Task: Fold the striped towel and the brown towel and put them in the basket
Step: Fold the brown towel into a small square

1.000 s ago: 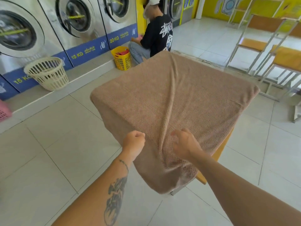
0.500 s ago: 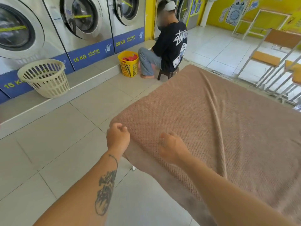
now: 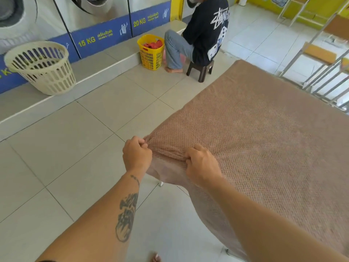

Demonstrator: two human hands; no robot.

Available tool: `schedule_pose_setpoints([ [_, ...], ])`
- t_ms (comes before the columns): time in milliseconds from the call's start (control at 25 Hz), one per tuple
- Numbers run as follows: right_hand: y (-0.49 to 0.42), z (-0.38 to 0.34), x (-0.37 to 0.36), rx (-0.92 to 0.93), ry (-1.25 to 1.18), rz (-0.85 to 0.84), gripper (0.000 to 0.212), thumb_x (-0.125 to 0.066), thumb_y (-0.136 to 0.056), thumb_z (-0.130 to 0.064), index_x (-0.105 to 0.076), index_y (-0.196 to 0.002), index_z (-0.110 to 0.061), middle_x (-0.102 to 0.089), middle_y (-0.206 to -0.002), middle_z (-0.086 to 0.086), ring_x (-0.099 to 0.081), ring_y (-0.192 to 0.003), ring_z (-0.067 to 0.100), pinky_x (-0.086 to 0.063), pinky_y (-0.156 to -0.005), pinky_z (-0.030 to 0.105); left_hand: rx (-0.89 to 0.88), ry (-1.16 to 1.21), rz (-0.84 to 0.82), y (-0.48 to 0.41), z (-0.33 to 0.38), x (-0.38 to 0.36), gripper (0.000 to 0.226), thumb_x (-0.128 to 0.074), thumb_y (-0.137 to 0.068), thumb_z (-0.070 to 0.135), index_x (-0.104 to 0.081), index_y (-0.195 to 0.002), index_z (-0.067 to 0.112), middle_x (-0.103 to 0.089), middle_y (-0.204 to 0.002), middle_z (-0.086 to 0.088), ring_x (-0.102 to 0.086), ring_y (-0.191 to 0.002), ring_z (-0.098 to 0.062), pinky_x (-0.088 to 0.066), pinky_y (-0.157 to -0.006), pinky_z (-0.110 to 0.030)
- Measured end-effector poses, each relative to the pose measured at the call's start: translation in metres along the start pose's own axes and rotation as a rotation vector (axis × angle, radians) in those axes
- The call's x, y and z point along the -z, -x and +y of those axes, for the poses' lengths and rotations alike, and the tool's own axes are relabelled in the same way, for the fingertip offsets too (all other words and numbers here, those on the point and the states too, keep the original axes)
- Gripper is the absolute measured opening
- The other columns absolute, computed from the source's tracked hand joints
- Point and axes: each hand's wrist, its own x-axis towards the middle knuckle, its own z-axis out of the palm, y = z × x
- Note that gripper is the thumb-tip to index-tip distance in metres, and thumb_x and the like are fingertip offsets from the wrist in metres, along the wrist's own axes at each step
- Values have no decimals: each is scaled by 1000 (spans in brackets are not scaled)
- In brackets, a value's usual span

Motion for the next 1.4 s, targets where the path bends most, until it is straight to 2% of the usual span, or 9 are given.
schedule_pose_setpoints([
  [320,32,-9,-8,89,33,-8,20,-52,-86,-13,-62,-103,-15,-52,-104,1,-49,-97,25,-50,-72,39,148,75,-123,28,-37,12,18,-55,-95,12,-60,-113,14,-61,-117,-9,-59,-99,-24,-49,-81,-36],
  [440,52,8,1,-10,173,48,41,-54,-78,-20,-53,-118,-22,-45,-116,3,-43,-103,25,-44,-86,38,181,148,-216,46,-19,11,36,-56,-95,20,-51,-131,18,-58,-124,-9,-58,-106,-25,-46,-85,-36],
  [600,86,35,17,-25,206,-208,72,-54,-78,-23,-33,-145,-31,-30,-147,-1,-30,-134,28,-33,-111,46,176,234,-470,86,15,-9,67,-58,-90,36,-26,-149,34,-54,-130,2,-54,-115,-21,-44,-100,-39],
  [720,120,61,35,36,144,-189,67,-56,-81,-17,-37,-144,-28,-34,-143,-5,-35,-129,24,-44,-103,39,210,280,-553,113,13,-42,87,-59,-70,52,-17,-146,50,-51,-141,2,-55,-126,-26,-45,-105,-50],
  [800,148,89,49,39,142,-182,63,-55,-82,-13,-40,-142,-27,-36,-141,-4,-38,-126,24,-48,-97,36,246,291,-564,131,9,-63,95,-57,-62,60,-22,-148,41,-54,-140,1,-57,-124,-27,-47,-103,-50],
  [1120,246,239,97,79,150,-223,48,-52,-83,-16,-55,-130,-25,-51,-121,-3,-50,-114,22,-53,-87,40,171,246,-462,284,71,-80,49,-52,-89,32,-45,-137,26,-63,-116,4,-65,-103,-20,-53,-94,-42],
  [1200,262,272,106,135,129,-243,41,-56,-84,-18,-61,-125,-27,-54,-118,-4,-51,-110,21,-52,-87,41,143,251,-444,337,81,-94,28,-54,-93,22,-57,-121,24,-64,-113,1,-64,-97,-16,-51,-77,-29],
  [1320,299,306,120,217,127,-302,37,-56,-79,-17,-65,-113,-29,-55,-112,-6,-53,-109,21,-51,-89,40,119,136,-533,438,85,-127,12,-58,-91,18,-61,-90,29,-65,-102,2,-62,-88,-12,-43,-63,-22],
  [1400,322,321,127,237,129,-344,49,-53,-75,-15,-62,-121,-29,-52,-115,-5,-50,-111,22,-51,-89,42,120,68,-669,500,88,-153,10,-61,-90,20,-60,-95,28,-64,-105,3,-58,-85,-6,-41,-61,-16],
])
